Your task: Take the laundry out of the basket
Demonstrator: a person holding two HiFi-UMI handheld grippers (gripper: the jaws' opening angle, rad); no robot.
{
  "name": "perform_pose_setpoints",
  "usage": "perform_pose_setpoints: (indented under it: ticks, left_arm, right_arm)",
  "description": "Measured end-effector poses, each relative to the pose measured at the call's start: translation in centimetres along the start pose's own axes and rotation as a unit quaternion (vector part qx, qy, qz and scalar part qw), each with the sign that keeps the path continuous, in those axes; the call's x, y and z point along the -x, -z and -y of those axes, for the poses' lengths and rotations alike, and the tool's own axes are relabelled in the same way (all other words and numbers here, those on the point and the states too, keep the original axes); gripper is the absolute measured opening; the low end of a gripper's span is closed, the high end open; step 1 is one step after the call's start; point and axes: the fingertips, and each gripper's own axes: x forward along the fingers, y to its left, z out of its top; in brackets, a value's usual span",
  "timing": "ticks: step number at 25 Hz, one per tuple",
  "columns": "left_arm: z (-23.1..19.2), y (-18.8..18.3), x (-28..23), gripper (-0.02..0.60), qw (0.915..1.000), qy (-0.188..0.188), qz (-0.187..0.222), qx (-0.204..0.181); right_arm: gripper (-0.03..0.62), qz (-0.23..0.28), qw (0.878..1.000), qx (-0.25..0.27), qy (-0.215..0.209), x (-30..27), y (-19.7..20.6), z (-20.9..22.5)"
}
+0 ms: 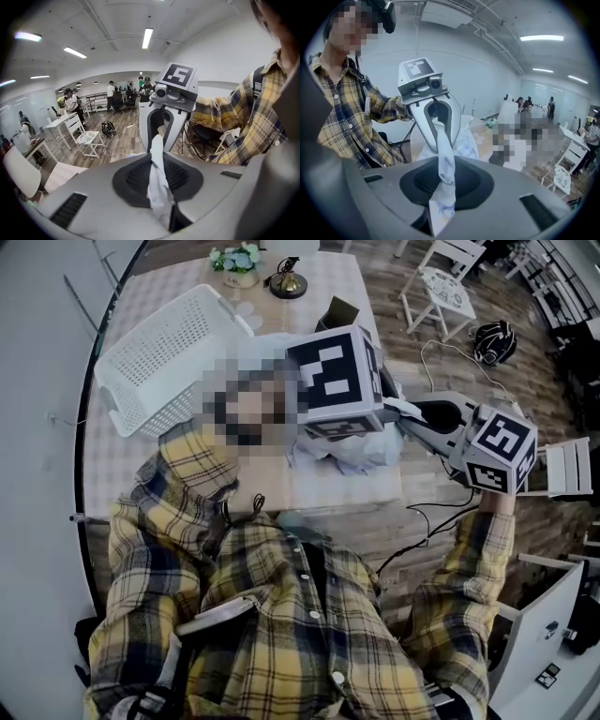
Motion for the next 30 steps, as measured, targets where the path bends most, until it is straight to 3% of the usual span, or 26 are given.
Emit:
perform_pose_setpoints:
  ticks: [6, 17, 23, 30]
  left_arm:
    - [-0.5, 1.6, -2.7, 0.061, 0.9997, 0.020, -0.001, 0.016]
    - [-0.5, 12.0, -6.7, 0.069, 0.9914, 0.039, -0.038, 0.119]
    - [-0.6, 17.0, -8.7, 0.086, 0.9860, 0.028, -0.043, 0.159]
    - [-1.2, 17.6, -8.2, 0.124, 0.9843, 0.005, -0.031, 0.174]
  right_arm:
    - [0.089, -0.010, 0.999, -0.041, 0.001, -1.3, 3.0, 0.7]
    - [0.094, -0.019, 0.992, -0.119, -0.045, -10.2, 9.1, 0.1]
    - [0.101, -0.022, 0.984, -0.168, -0.062, -14.3, 12.0, -0.5]
    - [0.123, -0.006, 0.982, -0.177, -0.060, -14.2, 11.7, -0.4]
